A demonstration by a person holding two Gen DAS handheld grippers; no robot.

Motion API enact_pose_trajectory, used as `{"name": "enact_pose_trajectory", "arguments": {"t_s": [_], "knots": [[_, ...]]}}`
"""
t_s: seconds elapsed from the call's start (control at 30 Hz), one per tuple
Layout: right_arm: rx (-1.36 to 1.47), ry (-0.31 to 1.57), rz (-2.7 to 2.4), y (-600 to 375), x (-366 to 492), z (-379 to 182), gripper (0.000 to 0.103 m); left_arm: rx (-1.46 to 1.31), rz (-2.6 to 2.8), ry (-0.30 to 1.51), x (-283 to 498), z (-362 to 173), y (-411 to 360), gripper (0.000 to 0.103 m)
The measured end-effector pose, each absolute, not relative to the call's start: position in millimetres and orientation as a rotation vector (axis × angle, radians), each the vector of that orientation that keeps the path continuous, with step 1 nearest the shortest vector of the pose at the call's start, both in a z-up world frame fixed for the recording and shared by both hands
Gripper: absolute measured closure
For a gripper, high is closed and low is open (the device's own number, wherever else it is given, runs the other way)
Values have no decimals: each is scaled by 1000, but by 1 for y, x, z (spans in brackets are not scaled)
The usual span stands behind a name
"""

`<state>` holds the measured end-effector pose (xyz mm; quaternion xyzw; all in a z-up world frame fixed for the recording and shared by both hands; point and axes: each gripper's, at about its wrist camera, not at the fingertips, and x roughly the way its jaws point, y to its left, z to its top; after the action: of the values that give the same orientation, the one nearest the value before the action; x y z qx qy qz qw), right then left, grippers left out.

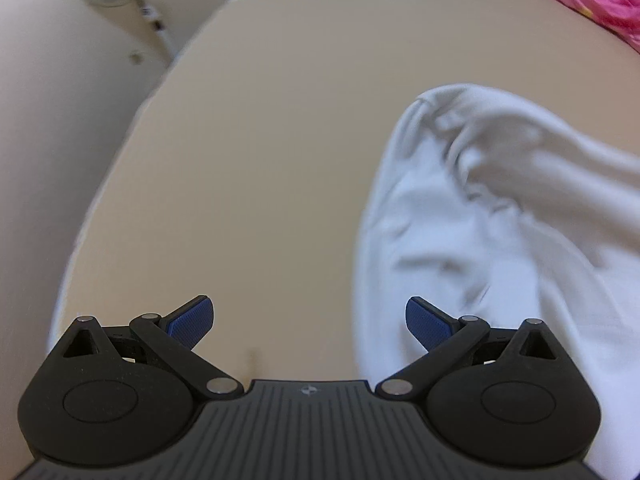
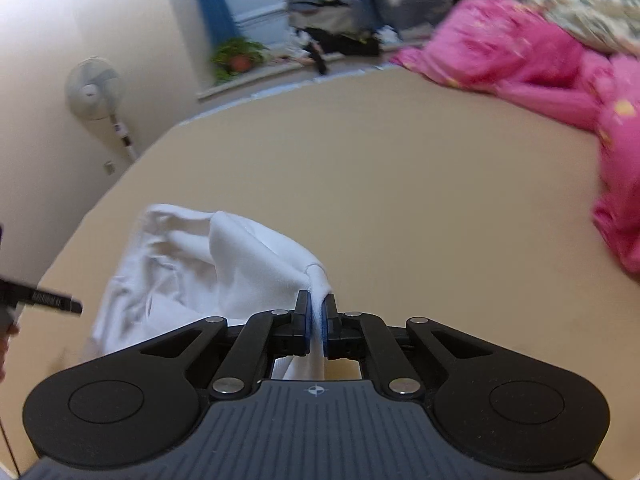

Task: Fold small clothes
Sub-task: 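Grasp the white shirt's shoulder with the right gripper while the left gripper grasps the other shoulder, then lift the shirt with both grippers and shake it out in the air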

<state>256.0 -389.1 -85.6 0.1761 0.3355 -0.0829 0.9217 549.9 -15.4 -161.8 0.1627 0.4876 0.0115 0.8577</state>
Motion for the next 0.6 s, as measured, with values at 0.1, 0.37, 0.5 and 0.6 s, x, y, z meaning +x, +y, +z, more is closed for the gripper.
{"name": "enact_pose_trajectory", "arguments": {"t_s": [0.1, 0.37, 0.5, 0.6], "knots": [[379, 717, -178, -401, 258, -105, 99, 402, -15, 1032, 583, -170, -49, 1], [454, 585, -140, -394, 214, -82, 99, 460, -133, 1094, 634, -213, -115, 34], [406, 555, -128, -396, 195, -67, 99, 540, -94, 970, 594, -205, -122, 94], [378, 534, -142, -400, 180, -50, 99, 405, -104, 927, 564, -166, -93, 95]]}}
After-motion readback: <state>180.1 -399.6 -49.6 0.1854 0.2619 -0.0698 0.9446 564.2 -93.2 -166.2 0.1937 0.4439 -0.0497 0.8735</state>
